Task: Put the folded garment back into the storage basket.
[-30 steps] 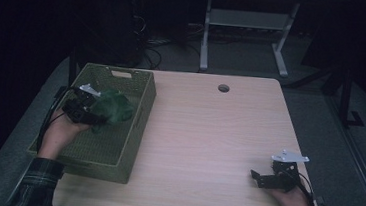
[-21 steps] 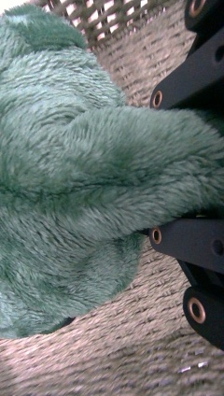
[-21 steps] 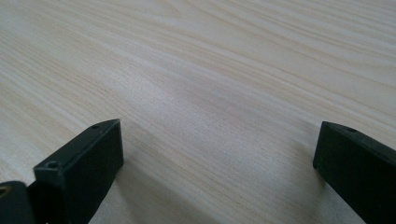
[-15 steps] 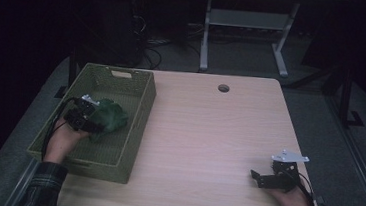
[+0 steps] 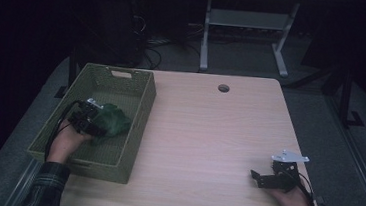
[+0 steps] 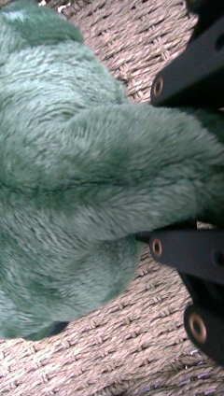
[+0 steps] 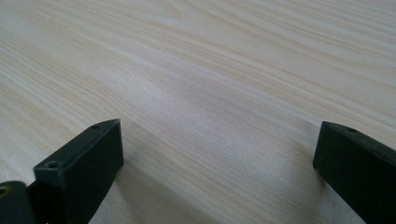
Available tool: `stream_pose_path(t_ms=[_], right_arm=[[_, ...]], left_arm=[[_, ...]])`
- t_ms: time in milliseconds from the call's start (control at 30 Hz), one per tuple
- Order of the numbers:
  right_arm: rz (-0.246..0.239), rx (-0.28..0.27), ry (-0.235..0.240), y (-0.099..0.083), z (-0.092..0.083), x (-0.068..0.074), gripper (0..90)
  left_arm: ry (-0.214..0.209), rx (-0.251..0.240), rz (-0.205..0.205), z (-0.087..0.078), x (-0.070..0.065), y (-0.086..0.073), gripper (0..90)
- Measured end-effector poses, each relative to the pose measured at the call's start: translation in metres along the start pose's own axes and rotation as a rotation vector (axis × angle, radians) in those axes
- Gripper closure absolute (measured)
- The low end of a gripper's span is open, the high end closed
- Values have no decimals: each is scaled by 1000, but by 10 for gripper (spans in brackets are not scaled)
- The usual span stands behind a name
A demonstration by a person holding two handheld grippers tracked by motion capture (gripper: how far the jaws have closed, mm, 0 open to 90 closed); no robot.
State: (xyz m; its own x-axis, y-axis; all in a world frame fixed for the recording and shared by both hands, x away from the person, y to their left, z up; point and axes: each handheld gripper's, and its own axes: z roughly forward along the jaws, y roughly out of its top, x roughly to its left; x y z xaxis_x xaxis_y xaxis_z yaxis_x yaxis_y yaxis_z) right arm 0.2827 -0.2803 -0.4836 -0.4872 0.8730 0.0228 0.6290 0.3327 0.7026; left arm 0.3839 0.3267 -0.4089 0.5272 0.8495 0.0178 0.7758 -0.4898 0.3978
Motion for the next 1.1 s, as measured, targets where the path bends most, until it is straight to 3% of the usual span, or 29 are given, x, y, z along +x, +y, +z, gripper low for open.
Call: stream_pose_path(t_ms=[333,467,767,1100], right_arm=[[1,-1,0,0,0,0,13],[1,-1,0,0,0,0,13],[0,-1,0,0,0,0,13],[2,-1,0,0,0,0,13]], left_arm=[[8,-29,10,0,0,-1,285],[21,-62,8,-6,1,-1,202],[21,-160,10,-34,-4,11,186],[-50,-282,50,-58,-37,36,182]])
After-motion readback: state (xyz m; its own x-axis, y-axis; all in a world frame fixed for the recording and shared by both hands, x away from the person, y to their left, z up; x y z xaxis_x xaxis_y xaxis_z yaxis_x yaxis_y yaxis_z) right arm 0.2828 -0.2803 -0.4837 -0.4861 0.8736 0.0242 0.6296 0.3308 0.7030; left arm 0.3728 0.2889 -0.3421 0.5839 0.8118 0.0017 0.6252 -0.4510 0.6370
